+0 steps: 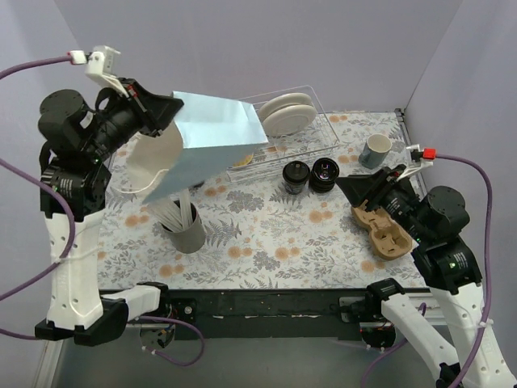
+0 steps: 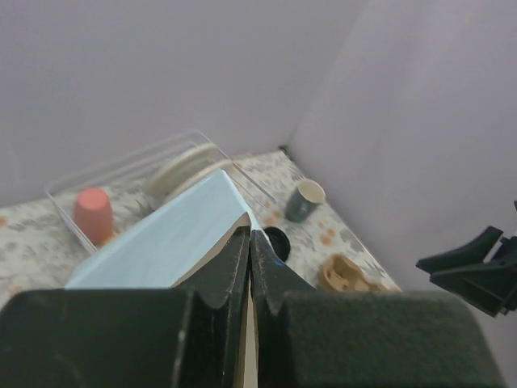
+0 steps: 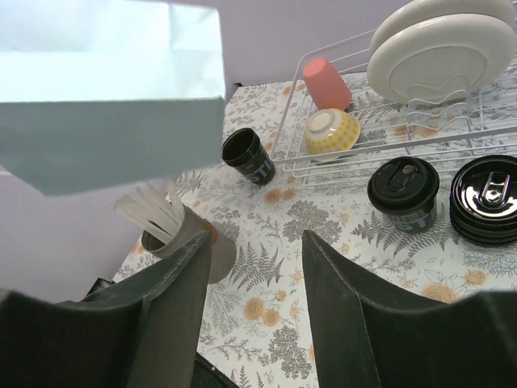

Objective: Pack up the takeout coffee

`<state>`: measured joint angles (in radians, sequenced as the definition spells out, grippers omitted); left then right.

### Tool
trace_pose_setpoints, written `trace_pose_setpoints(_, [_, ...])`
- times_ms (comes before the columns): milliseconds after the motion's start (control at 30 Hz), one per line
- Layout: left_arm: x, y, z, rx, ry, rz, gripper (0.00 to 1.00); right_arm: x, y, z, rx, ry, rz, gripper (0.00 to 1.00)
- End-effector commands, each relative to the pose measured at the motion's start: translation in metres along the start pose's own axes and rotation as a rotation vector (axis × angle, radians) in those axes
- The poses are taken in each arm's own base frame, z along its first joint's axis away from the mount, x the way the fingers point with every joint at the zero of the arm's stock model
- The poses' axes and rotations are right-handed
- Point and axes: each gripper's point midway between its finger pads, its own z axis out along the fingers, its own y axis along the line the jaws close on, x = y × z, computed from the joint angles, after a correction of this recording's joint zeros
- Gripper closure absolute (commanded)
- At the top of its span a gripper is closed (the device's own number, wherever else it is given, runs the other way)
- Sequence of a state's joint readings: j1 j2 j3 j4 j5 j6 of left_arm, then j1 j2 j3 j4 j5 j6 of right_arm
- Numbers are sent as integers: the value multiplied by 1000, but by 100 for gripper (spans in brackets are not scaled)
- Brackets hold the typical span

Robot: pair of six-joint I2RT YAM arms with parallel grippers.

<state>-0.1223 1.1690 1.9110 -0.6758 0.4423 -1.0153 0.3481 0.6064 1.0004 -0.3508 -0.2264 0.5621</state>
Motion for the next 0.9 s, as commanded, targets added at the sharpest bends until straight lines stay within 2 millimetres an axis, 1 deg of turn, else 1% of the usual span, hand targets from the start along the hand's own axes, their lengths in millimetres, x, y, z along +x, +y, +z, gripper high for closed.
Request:
trace_pose_setpoints(0, [52, -22, 5, 123, 201, -174, 100, -13, 6, -17, 18, -44, -5, 43])
trace_pose_setpoints(67, [64, -27, 4, 141, 233, -202, 100, -13, 8, -21, 15, -52, 8, 43])
trace_pose_setpoints(100, [72, -34, 3, 162, 256, -218, 100, -13, 9, -22, 15, -52, 13, 43])
trace_pose_setpoints(133, [83, -34, 5, 161, 283, -233, 100, -13, 9, -23, 13, -55, 11, 43])
trace_pose_setpoints(167, [89, -36, 5, 166, 297, -240, 100, -13, 9, -23, 15, -55, 13, 43])
trace_pose_setpoints(200, [96, -42, 6, 182, 317, -245, 100, -12, 8, -23, 18, -50, 15, 43])
trace_pose_setpoints(267, [108, -47, 7, 185, 355, -265, 100, -12, 8, -24, 21, -48, 16, 43])
trace_pose_setpoints(300, [113, -55, 6, 204, 375, -267, 100, -11, 7, -24, 24, -47, 17, 43])
trace_pose_setpoints(333, [118, -55, 7, 186, 384, -272, 100, -11, 8, -25, 22, -46, 17, 43])
trace_pose_setpoints(367, [126, -55, 7, 175, 409, -280, 100, -11, 7, -25, 27, -42, 17, 43])
trace_pose_setpoints(400, [132, -60, 5, 182, 428, -285, 100, -11, 7, -25, 27, -42, 12, 43])
trace_pose_setpoints(467, [144, -60, 3, 166, 462, -303, 100, -9, 4, -26, 38, -38, 12, 43])
trace_pose_setpoints(500, [150, -66, 2, 174, 479, -304, 100, -8, 3, -25, 43, -36, 10, 43])
trace_pose_setpoints(567, [159, -67, 3, 150, 501, -316, 100, -5, 2, -25, 45, -28, 9, 43])
trace_pose_setpoints(600, [168, -73, 2, 157, 526, -317, 100, -2, 0, -25, 49, -22, 9, 43])
trace_pose_setpoints(667, [184, -74, 7, 137, 562, -321, 100, 0, -1, -24, 49, -15, 14, 43])
trace_pose_setpoints(700, [199, -78, 7, 125, 592, -317, 100, 3, -3, -23, 50, -9, 15, 43])
trace_pose_setpoints(733, [209, -79, 10, 113, 614, -313, 100, 5, -4, -23, 53, -4, 19, 43])
trace_pose_setpoints(800, [224, -84, 11, 87, 637, -297, 100, 6, -6, -23, 61, 0, 17, 43])
trace_pose_setpoints(867, [240, -85, 15, 63, 669, -288, 100, 9, -10, -23, 81, 7, 15, 42])
